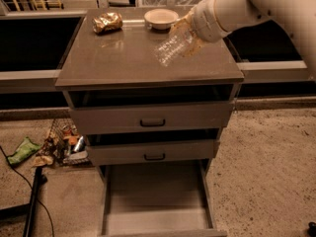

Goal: Pick water bottle from bottom drawer and place on counter

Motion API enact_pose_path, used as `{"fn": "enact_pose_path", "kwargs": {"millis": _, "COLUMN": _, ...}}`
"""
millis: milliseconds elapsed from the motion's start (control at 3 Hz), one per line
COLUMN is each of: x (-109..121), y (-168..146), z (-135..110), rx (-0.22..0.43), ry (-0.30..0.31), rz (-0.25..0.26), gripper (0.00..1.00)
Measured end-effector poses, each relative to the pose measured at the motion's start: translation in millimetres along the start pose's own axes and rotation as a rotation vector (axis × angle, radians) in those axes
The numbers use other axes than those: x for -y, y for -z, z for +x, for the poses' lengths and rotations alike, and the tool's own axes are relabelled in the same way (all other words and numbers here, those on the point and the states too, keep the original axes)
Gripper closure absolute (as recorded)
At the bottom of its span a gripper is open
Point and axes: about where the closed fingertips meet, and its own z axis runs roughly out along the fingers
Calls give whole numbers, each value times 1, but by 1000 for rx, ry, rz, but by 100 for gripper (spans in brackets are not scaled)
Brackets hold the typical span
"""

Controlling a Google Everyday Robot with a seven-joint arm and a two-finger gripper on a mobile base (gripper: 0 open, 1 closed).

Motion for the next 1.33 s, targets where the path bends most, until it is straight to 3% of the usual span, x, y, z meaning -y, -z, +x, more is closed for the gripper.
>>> {"fn": "enact_pose_path", "kwargs": {"millis": 333, "x": 4, "y": -33, "z": 18, "rx": 36, "ry": 14, "rz": -51, "gripper": 100}}
{"fn": "enact_pose_path", "kwargs": {"millis": 667, "x": 7, "y": -60, "z": 31, "rx": 40, "ry": -4, "rz": -62, "gripper": 100}}
{"fn": "enact_pose_path", "kwargs": {"millis": 1333, "x": 11, "y": -87, "z": 54, "rx": 2, "ry": -39, "rz": -97, "gripper": 58}}
